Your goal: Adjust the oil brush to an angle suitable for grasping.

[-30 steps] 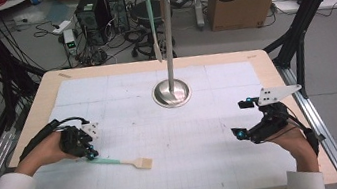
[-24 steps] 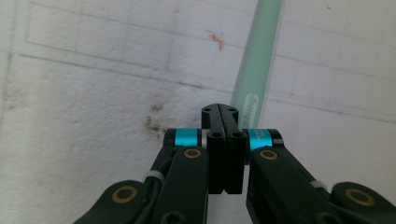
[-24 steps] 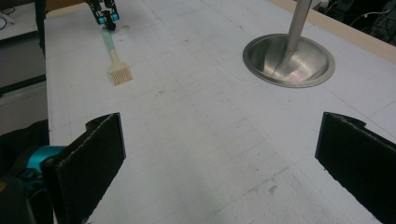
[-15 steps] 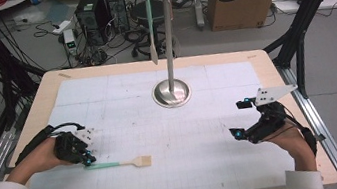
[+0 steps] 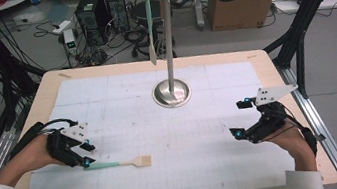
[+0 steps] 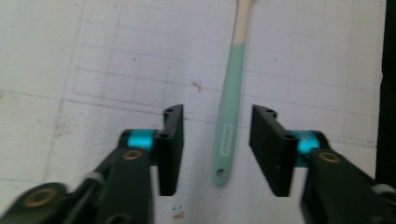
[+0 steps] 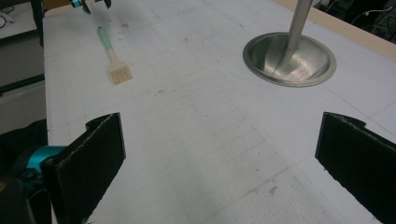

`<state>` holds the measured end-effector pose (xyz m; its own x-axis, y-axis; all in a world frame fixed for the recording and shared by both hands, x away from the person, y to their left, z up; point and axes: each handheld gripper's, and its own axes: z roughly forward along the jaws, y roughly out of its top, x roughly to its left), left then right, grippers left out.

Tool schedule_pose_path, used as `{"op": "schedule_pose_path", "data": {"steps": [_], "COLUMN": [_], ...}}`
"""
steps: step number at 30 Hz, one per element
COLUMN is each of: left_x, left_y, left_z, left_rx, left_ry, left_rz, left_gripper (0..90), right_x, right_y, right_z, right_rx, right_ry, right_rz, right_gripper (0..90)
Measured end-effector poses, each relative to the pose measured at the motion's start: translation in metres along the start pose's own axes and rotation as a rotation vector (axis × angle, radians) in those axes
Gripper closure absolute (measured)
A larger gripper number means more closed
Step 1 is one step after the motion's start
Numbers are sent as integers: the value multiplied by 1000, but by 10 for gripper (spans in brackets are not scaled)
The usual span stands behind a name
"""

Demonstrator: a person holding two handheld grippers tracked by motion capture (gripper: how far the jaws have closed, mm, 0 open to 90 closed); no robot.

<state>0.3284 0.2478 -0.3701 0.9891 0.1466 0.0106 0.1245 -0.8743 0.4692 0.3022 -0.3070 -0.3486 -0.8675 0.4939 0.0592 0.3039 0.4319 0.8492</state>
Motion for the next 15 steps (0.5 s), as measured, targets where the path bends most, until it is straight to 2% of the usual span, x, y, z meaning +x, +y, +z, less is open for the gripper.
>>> {"op": "schedule_pose_path", "data": {"steps": [2,4,6,10,12,15], "left_x": [-1,-3,-4,-5,-5,-5], "left_y": [2,4,8,14,17,20], "left_z": [-3,-7,-10,-15,-17,-17], "left_rx": [-12,-29,-40,-80,-84,-80], "left_ry": [24,32,56,82,86,84], "left_rz": [-7,4,-1,-1,-11,0], "left_gripper": [361,310,193,16,16,16], "right_x": [0,0,1,1,1,1], "right_y": [0,1,1,2,2,2], "right_z": [0,0,1,1,1,1], "right_rx": [-1,-1,1,2,3,3], "right_ry": [0,1,3,4,5,4], "right_rz": [0,-3,-1,-6,-6,-3], "right_gripper": [2,2,2,2,2,2]}}
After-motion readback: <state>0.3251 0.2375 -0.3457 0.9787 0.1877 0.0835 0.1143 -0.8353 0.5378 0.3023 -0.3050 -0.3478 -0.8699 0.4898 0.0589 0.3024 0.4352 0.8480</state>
